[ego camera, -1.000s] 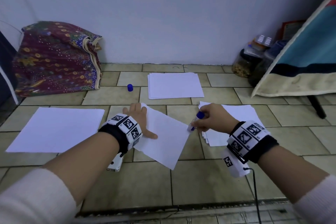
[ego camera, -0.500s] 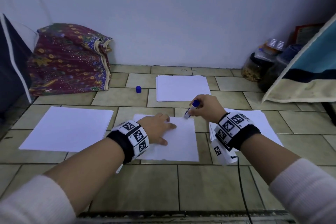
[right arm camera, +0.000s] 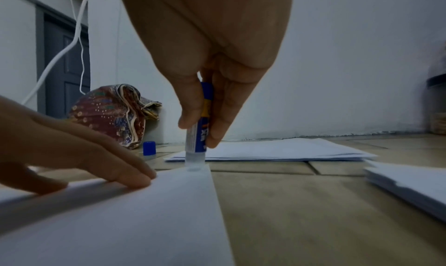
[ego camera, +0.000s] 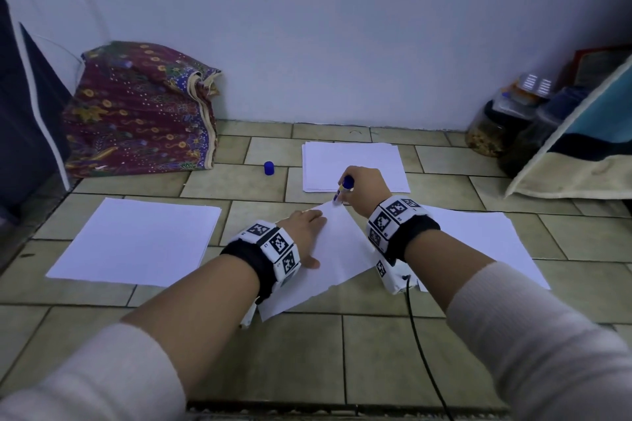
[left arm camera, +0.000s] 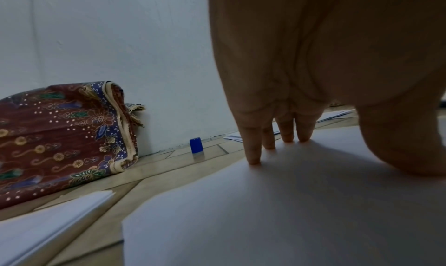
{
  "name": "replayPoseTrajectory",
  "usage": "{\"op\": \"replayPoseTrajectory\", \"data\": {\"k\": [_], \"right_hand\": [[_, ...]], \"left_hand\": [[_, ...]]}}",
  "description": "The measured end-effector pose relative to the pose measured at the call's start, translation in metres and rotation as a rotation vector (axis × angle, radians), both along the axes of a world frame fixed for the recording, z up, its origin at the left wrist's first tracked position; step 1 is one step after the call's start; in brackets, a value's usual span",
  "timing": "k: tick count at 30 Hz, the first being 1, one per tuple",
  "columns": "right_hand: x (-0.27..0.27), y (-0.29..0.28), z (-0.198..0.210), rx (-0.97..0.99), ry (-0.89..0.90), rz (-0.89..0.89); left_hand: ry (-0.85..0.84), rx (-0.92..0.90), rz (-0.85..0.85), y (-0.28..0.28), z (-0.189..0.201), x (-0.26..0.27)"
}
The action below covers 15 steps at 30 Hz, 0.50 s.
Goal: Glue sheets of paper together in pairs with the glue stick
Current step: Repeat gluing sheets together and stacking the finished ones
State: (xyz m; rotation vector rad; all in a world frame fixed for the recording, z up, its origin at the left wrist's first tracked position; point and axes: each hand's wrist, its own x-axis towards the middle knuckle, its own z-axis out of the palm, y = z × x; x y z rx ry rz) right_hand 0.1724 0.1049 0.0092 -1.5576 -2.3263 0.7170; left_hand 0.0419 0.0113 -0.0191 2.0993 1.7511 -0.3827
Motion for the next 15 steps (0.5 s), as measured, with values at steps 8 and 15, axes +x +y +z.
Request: {"op": "replayPoseTrajectory", "data": {"k": [8,15], "right_hand": [[-0.002,0.001,0.011,0.032,-0.287,0.181],[0.018,-0.009,0.009,0.061,-0.284,0.256]], "left_hand": [[0.031,-0.021,-0.013,0.001,0.001,-0.001],[0.072,-0.034,-0.015,0.003,0.005,0.002]]}}
